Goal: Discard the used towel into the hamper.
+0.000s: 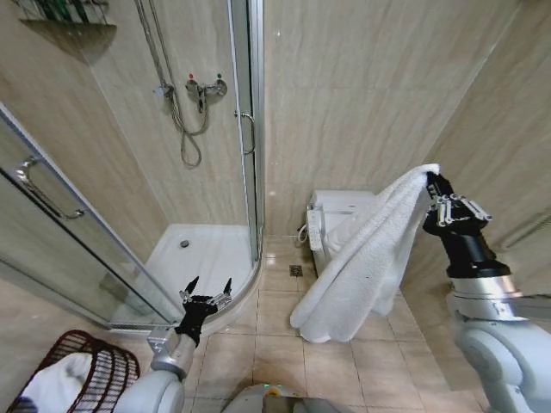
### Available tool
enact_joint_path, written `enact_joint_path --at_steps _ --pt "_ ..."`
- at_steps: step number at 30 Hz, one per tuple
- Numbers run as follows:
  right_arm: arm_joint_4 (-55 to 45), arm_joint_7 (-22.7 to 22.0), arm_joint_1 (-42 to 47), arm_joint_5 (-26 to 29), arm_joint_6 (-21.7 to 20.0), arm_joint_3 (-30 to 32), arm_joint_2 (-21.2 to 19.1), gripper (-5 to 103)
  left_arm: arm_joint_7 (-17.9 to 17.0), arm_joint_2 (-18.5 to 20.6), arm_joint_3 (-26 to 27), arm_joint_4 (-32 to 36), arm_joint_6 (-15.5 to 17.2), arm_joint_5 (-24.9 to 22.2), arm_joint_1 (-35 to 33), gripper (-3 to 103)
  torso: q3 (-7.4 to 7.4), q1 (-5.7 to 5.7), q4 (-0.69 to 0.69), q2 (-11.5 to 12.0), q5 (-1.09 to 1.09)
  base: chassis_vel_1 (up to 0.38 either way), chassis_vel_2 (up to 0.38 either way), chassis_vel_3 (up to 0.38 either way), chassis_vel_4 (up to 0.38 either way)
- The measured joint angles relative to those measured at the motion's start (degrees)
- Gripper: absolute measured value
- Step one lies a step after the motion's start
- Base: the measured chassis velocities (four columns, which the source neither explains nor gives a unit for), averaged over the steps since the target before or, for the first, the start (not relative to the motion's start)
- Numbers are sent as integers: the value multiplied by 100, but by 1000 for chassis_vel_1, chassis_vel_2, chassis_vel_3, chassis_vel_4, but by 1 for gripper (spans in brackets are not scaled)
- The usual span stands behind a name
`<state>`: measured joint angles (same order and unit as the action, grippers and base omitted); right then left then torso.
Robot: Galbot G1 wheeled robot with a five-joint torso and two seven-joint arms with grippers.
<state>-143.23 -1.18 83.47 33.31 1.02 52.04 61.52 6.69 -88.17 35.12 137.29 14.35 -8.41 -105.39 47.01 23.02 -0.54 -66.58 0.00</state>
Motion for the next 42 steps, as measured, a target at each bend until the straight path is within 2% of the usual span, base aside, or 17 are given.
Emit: enact_joint_path --at_steps 42 --pt "0 71 16 20 50 -53 -35 0 0 0 0 0 0 0 0 100 724 621 0 -1343 0 0 0 0 0"
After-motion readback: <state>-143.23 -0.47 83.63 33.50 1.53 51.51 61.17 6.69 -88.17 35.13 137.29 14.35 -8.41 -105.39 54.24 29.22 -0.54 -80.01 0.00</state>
